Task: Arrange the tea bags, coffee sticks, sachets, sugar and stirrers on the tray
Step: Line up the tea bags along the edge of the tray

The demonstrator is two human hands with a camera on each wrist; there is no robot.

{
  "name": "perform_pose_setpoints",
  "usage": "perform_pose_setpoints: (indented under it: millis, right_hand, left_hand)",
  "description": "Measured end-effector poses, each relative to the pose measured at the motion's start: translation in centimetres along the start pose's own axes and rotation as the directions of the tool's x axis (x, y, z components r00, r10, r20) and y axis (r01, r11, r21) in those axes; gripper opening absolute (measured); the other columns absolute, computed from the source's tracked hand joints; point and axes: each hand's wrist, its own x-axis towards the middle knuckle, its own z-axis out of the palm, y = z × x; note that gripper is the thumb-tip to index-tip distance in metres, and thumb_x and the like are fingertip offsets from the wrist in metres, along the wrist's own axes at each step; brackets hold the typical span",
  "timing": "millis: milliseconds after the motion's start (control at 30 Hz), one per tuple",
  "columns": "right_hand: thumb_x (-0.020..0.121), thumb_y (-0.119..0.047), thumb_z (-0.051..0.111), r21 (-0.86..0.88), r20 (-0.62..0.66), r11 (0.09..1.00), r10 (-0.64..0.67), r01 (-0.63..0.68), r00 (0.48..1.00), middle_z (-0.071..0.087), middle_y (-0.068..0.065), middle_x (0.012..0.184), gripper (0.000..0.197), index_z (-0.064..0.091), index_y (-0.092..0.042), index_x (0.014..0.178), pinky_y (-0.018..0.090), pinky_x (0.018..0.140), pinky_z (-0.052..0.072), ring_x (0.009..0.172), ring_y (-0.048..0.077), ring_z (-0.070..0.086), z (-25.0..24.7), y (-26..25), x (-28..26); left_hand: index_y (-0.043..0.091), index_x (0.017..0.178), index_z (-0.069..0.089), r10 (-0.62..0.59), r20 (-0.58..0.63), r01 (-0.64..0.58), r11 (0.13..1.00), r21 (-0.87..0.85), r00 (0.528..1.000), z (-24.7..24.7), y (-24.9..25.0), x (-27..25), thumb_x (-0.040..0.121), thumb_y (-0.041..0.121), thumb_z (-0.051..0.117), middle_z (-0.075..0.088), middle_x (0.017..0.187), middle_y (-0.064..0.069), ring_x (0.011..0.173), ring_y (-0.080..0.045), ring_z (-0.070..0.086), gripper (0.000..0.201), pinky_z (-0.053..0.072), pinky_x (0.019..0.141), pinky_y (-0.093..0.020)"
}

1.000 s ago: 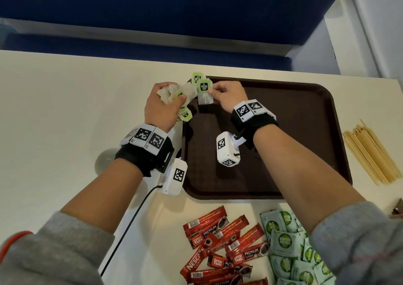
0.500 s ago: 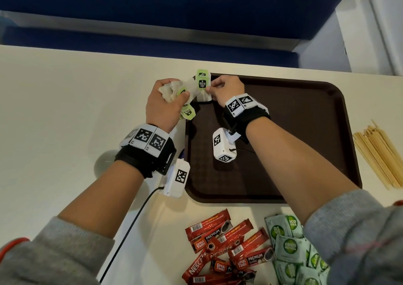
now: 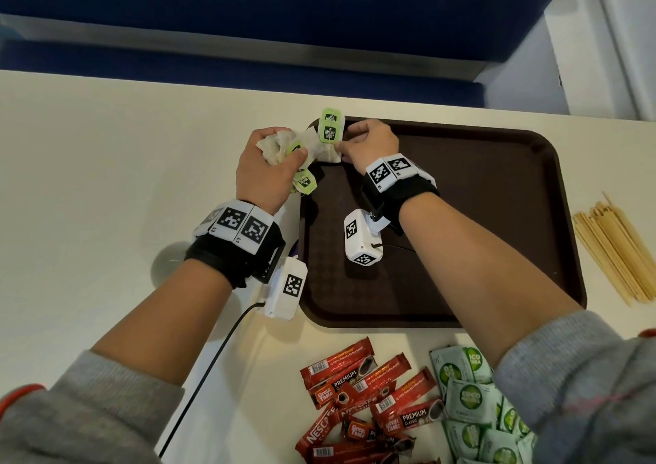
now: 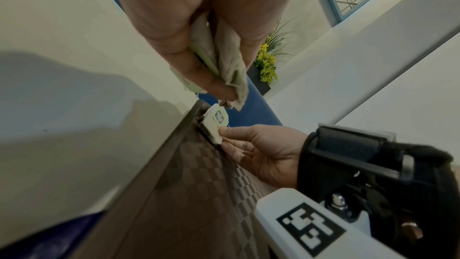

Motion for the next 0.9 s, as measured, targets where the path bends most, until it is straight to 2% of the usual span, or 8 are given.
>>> perform_pose_setpoints:
  millis: [133, 333, 467, 633, 767, 833, 900]
  right_hand:
    - [0.073, -0.011, 0.077, 0.000, 0.032, 1.000, -0.013, 0.013, 0.999, 0.067, -0.004, 0.074, 0.028, 0.063, -0.016, 0.096, 0.037, 0.086, 0.055, 0.086, 0.019, 0.069, -0.1, -0.2, -0.2]
    - [0.073, -0.007, 0.075, -0.028, 0.058, 0.999, -0.040, 0.041, 0.998, 0.064, -0.006, 0.068, 0.027, 0.063, -0.018, 0.094, 0.038, 0.086, 0.056, 0.085, 0.019, 0.069, -0.2, -0.4, -0.3]
    - [0.076, -0.010, 0.074, -0.033, 0.068, 0.998, -0.051, 0.053, 0.996, 0.058, -0.012, 0.061, 0.028, 0.064, -0.016, 0.100, 0.037, 0.086, 0.056, 0.084, 0.018, 0.069, -0.4, -0.3, -0.5]
    - [0.078, -0.015, 0.073, -0.035, 0.044, 0.995, -0.093, 0.094, 0.995, 0.058, -0.012, 0.067, 0.027, 0.063, -0.015, 0.103, 0.032, 0.086, 0.055, 0.083, 0.017, 0.068, -1.1, -0.3, -1.1]
    - [0.082, -0.029, 0.070, 0.016, 0.021, 0.989, -0.150, 0.150, 0.988, 0.060, -0.008, 0.074, 0.018, 0.067, -0.018, 0.095, 0.036, 0.083, 0.056, 0.084, 0.019, 0.067, -1.6, -0.7, -1.8]
    - [0.083, -0.037, 0.068, 0.055, 0.072, 0.975, -0.217, 0.214, 0.973, 0.066, -0.005, 0.085, 0.016, 0.068, -0.023, 0.091, 0.034, 0.084, 0.055, 0.088, 0.016, 0.065, -1.9, -1.0, -2.3]
    - [0.083, -0.038, 0.069, 0.064, 0.182, 0.953, -0.302, 0.295, 0.936, 0.067, -0.005, 0.094, 0.019, 0.069, -0.025, 0.096, 0.025, 0.083, 0.050, 0.090, 0.007, 0.061, -2.4, -1.2, -2.9]
  left_hand:
    - [0.035, 0.091, 0.054, -0.008, 0.002, 0.008, 1.000, -0.002, 1.000, 0.0, 0.2, -0.1, 0.074, 0.021, 0.071, 0.063, 0.093, 0.007, 0.096, -0.022, 0.065, 0.027, 0.055, 0.085, -0.049]
    - [0.035, 0.091, 0.054, -0.023, 0.010, 0.023, 1.000, 0.001, 1.000, 0.0, 0.4, -0.4, 0.072, 0.025, 0.069, 0.063, 0.094, 0.005, 0.095, -0.023, 0.065, 0.027, 0.055, 0.085, -0.050]
    - [0.034, 0.092, 0.055, -0.026, 0.008, 0.026, 1.000, 0.004, 1.000, 0.1, 0.6, -0.6, 0.066, 0.032, 0.068, 0.064, 0.094, 0.005, 0.094, -0.022, 0.066, 0.029, 0.055, 0.084, -0.050]
    - [0.032, 0.093, 0.055, -0.021, 0.003, 0.021, 1.000, 0.012, 1.000, 0.3, 0.4, -0.6, 0.072, 0.025, 0.071, 0.064, 0.095, 0.003, 0.095, -0.023, 0.065, 0.027, 0.054, 0.085, -0.050]
    - [0.024, 0.098, 0.056, -0.009, -0.001, 0.009, 1.000, 0.020, 1.000, 0.3, 0.2, -0.5, 0.079, 0.014, 0.073, 0.064, 0.098, -0.002, 0.094, -0.024, 0.065, 0.027, 0.054, 0.087, -0.048]
    - [0.020, 0.103, 0.055, -0.004, 0.004, 0.004, 1.000, 0.025, 1.000, 0.3, 0.2, -0.6, 0.079, 0.014, 0.074, 0.063, 0.099, -0.002, 0.094, -0.023, 0.064, 0.031, 0.054, 0.088, -0.046]
    - [0.016, 0.106, 0.054, 0.003, 0.011, -0.003, 0.999, 0.035, 1.000, 0.3, 0.3, -0.7, 0.078, 0.014, 0.075, 0.062, 0.100, -0.002, 0.094, -0.020, 0.063, 0.035, 0.054, 0.089, -0.042]
